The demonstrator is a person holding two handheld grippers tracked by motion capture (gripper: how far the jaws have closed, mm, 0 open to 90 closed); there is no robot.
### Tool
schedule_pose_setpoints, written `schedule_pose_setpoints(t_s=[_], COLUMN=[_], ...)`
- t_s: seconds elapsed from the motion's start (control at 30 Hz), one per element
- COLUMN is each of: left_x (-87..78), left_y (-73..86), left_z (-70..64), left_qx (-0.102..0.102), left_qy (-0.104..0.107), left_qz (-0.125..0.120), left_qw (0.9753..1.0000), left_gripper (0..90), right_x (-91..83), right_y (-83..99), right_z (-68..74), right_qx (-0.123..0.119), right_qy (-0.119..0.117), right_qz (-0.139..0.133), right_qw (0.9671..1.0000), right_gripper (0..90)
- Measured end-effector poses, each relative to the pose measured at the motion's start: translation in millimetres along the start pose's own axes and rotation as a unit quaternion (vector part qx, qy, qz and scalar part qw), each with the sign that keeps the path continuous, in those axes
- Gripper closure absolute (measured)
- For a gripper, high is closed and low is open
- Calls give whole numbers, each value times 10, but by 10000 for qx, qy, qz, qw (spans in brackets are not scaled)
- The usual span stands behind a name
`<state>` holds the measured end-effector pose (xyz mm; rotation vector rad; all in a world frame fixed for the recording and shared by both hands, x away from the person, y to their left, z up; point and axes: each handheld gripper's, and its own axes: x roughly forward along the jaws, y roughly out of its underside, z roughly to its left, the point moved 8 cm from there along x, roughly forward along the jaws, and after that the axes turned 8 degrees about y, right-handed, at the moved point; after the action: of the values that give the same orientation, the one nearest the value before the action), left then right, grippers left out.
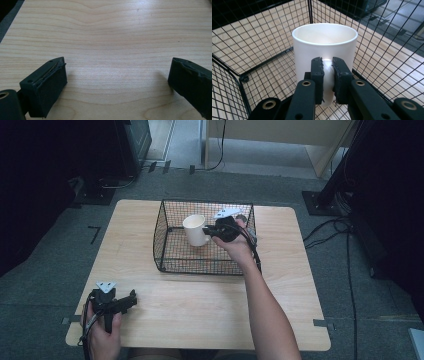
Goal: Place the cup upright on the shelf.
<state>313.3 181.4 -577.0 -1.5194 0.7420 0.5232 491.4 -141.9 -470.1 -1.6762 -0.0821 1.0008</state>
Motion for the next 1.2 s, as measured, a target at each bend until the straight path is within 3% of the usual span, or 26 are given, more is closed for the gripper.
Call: schedule_pose_setpoints(t_s=[0.37, 0.63, 0.83, 1.2], left_x=[0, 0, 0, 0], left_y=[0, 0, 0, 0], left_z=[0, 0, 0, 0], left_qx=[1, 0, 0, 1], left_qy=[0, 0, 0, 0], left_qz=[0, -1, 0, 0], left_qw=[10000, 10000, 10000, 10000], left_gripper=[22, 22, 22, 22], right_x=[82, 124, 173, 174], right_y=[110, 188, 265, 280], right_z=[35, 27, 29, 31], right_qx=[-129, -186, -375, -342], right_qy=[-85, 19, 223, 186], right_qz=[275, 533, 859, 935], right_qw=[9995, 9984, 9953, 9949], right_gripper=[808, 807, 805, 799])
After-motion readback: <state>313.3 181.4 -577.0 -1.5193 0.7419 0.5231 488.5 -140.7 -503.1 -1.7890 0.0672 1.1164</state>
